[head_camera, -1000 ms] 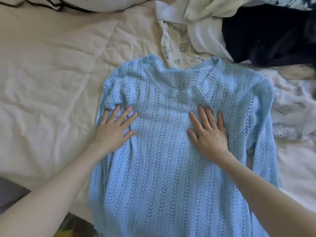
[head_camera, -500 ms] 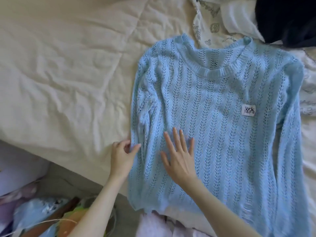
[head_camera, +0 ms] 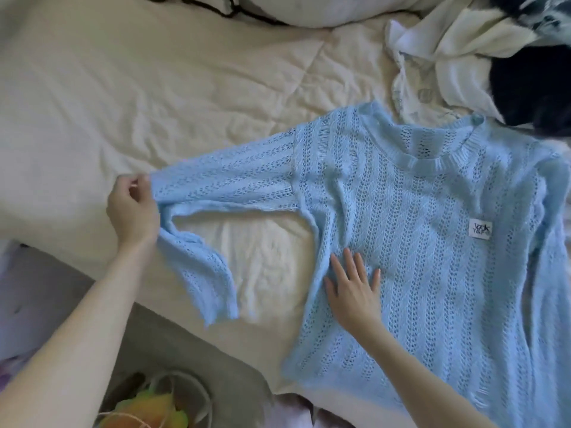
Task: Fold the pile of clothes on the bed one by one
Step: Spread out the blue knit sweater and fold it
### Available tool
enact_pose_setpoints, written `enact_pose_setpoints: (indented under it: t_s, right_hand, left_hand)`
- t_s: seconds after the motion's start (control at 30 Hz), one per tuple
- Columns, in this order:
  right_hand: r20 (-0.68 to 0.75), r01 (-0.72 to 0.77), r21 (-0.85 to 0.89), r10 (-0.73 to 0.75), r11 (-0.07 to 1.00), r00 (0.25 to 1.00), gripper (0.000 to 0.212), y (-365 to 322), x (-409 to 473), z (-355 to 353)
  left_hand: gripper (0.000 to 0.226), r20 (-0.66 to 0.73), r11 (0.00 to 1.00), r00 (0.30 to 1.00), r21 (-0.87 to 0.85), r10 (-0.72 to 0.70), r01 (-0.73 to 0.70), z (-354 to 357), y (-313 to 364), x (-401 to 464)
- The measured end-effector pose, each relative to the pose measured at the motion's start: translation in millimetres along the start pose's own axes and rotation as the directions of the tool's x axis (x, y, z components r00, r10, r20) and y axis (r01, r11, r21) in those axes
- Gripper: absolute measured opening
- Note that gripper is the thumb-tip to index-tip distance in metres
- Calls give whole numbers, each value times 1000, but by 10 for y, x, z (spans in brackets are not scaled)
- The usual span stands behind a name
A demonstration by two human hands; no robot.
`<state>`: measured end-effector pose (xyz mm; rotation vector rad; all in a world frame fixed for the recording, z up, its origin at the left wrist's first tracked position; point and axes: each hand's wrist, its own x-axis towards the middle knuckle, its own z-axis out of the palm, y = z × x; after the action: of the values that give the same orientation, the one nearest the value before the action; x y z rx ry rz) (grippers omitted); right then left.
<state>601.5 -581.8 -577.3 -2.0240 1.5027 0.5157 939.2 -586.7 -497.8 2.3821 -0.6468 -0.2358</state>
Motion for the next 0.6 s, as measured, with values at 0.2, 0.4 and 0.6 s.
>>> enact_pose_setpoints:
  t_s: [0.2, 0.4, 0.6]
  right_hand:
    - [-182, 61, -22, -64, 998, 981, 57, -138, 49, -154]
    - [-189, 102, 105, -81, 989, 979, 57, -299, 0, -100]
    - [-142, -74, 178, 100, 981, 985, 52, 111, -527, 207]
  left_hand:
    - [29, 26, 982, 995, 161, 93, -96, 263, 169, 559]
    - [11, 306, 986, 951, -167, 35, 18, 574, 0, -856]
    - [21, 710, 928, 665, -43, -232, 369, 681, -297, -2613]
